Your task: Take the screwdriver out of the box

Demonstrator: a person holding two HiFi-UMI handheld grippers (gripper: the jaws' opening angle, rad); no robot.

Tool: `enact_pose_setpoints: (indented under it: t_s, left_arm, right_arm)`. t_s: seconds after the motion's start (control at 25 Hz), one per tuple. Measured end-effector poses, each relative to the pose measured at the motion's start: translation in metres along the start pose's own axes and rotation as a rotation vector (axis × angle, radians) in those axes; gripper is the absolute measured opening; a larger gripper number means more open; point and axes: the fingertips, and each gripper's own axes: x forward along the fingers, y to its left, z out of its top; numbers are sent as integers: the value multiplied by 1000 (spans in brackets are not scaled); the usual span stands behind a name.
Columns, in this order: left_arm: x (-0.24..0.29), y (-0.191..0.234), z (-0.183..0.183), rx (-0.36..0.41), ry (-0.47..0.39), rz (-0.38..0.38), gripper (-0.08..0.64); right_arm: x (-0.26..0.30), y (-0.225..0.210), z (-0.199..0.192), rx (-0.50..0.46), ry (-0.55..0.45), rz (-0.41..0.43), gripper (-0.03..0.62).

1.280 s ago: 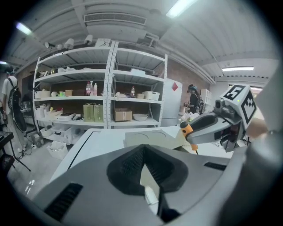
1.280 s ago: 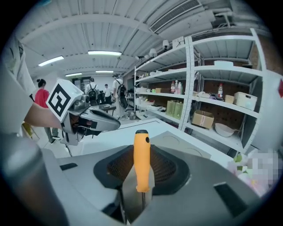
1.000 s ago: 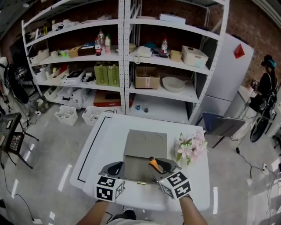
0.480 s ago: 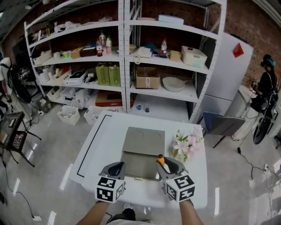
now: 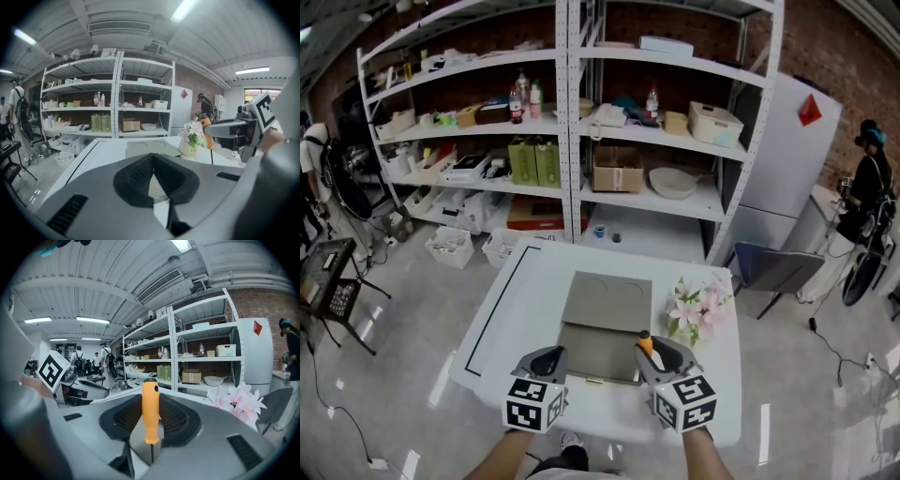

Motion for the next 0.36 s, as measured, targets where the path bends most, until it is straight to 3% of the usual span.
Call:
enact_pose_setpoints:
  t_s: [0.36]
  left_arm:
    - [3, 0, 1, 3, 1, -4, 3]
  right_arm:
    - [2, -2, -1, -2, 3, -4, 119]
